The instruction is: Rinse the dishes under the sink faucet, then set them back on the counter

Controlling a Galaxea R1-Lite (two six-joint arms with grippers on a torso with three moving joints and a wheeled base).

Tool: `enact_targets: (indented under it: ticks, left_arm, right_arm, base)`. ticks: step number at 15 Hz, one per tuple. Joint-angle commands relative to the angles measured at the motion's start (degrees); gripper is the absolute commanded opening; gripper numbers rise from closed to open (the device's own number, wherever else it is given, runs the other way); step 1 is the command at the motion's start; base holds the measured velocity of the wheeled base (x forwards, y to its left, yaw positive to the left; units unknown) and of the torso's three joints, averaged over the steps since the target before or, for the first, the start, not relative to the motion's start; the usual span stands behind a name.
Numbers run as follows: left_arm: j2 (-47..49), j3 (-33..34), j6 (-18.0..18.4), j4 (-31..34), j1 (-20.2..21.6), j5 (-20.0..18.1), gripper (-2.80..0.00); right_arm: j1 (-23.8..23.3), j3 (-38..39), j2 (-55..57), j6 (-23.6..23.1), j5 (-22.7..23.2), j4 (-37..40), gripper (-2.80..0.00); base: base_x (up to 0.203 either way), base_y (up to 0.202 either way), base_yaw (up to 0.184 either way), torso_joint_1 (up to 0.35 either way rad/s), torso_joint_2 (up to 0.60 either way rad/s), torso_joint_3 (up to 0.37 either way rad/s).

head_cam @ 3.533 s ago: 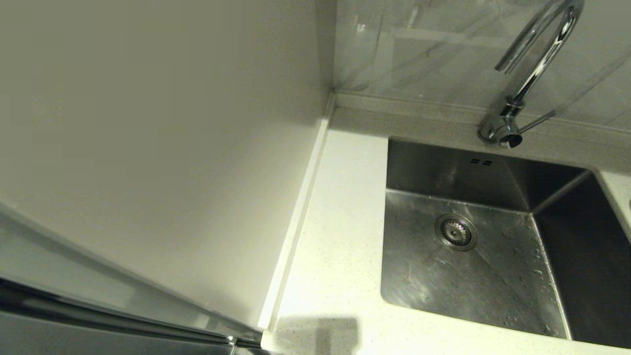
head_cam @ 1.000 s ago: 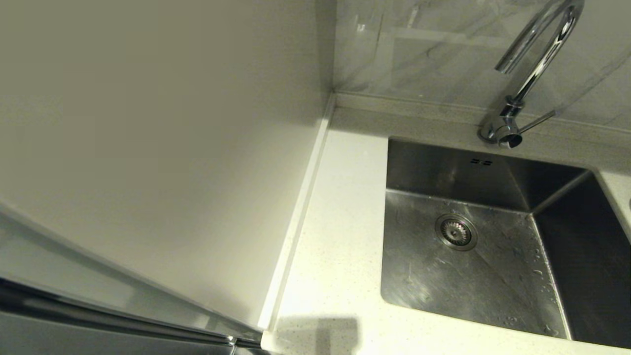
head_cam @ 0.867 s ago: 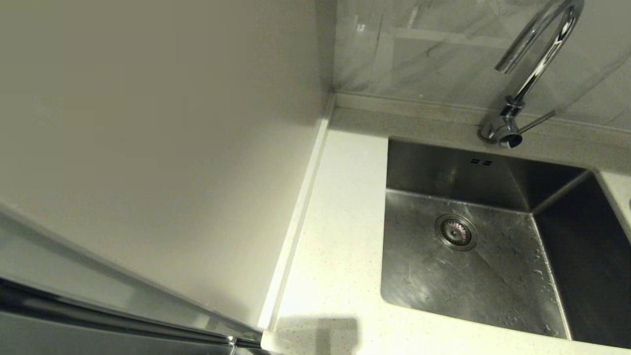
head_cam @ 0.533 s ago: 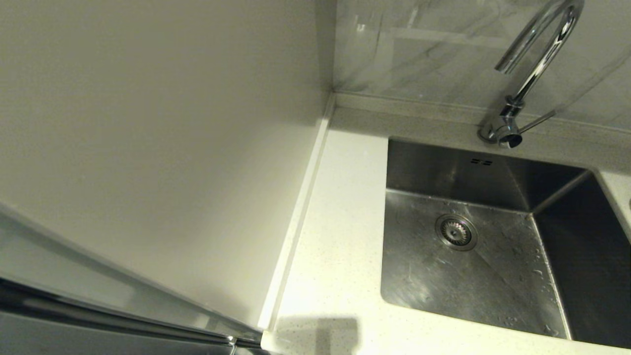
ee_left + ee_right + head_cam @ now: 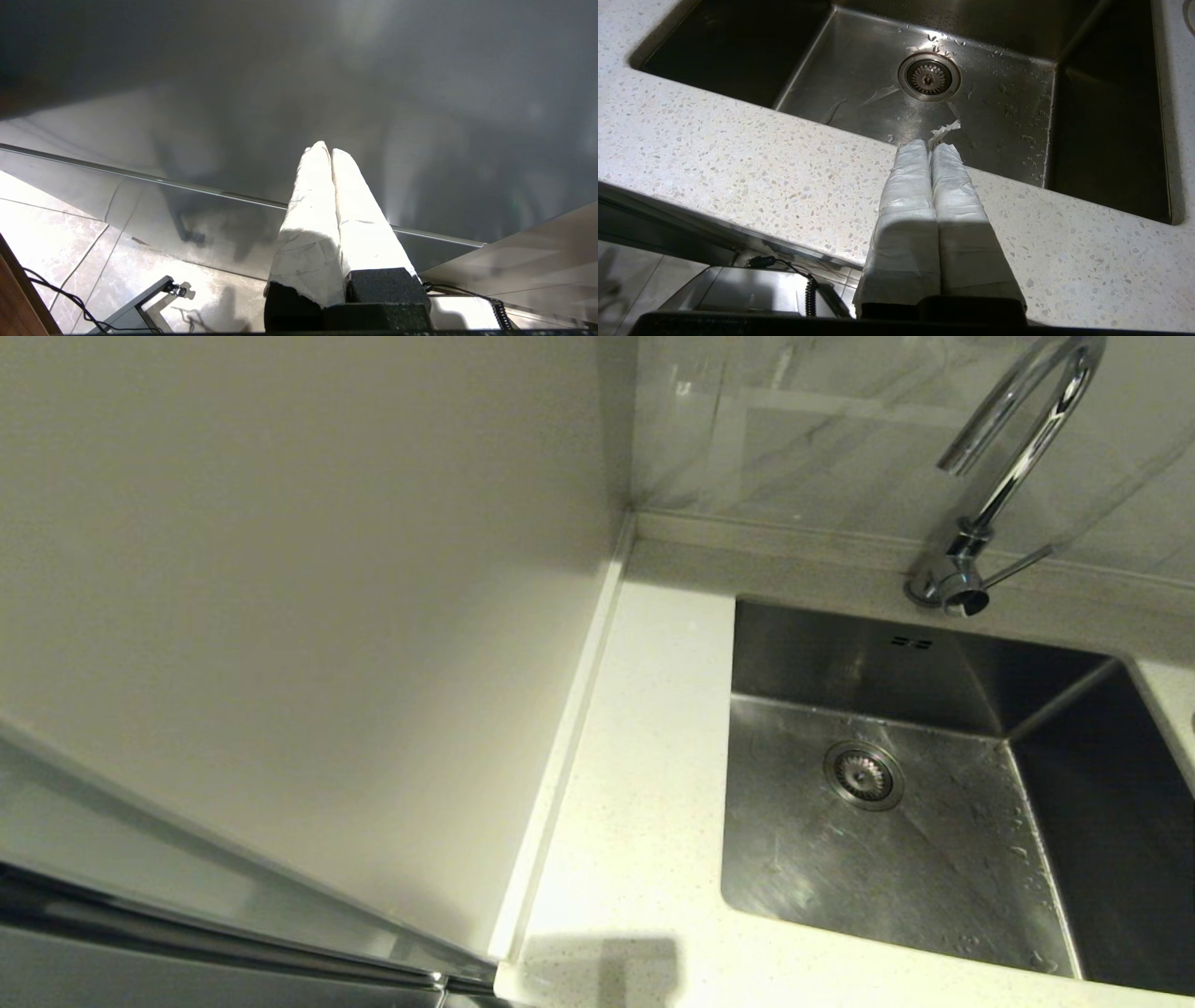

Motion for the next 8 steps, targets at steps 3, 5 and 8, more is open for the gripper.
enact_targets:
  ticks: [3,5,8]
  left_arm:
    - [-0.18,0.0,-0.03,-0.02,0.0,0.03,-2.8]
    - [-0.18,0.0,-0.03,-0.02,0.02,0.08,-2.8]
    - [-0.18,0.0,-0.03,-0.02,0.02,0.03,-2.8]
  right_arm:
    - [0.01,0.09,0.02,-0.04,0.03,0.0,-2.8]
    - [0.01,0.01,0.02,-0.04,0.03,0.0,-2.8]
    - [0.01,0.01,0.02,-0.04,0.03,0.0,-2.8]
  base:
    - [0.0,0.0,0.0,0.0,0.0,0.0]
    - [0.0,0.0,0.0,0.0,0.0,0.0]
    - [0.0,0.0,0.0,0.0,0.0,0.0]
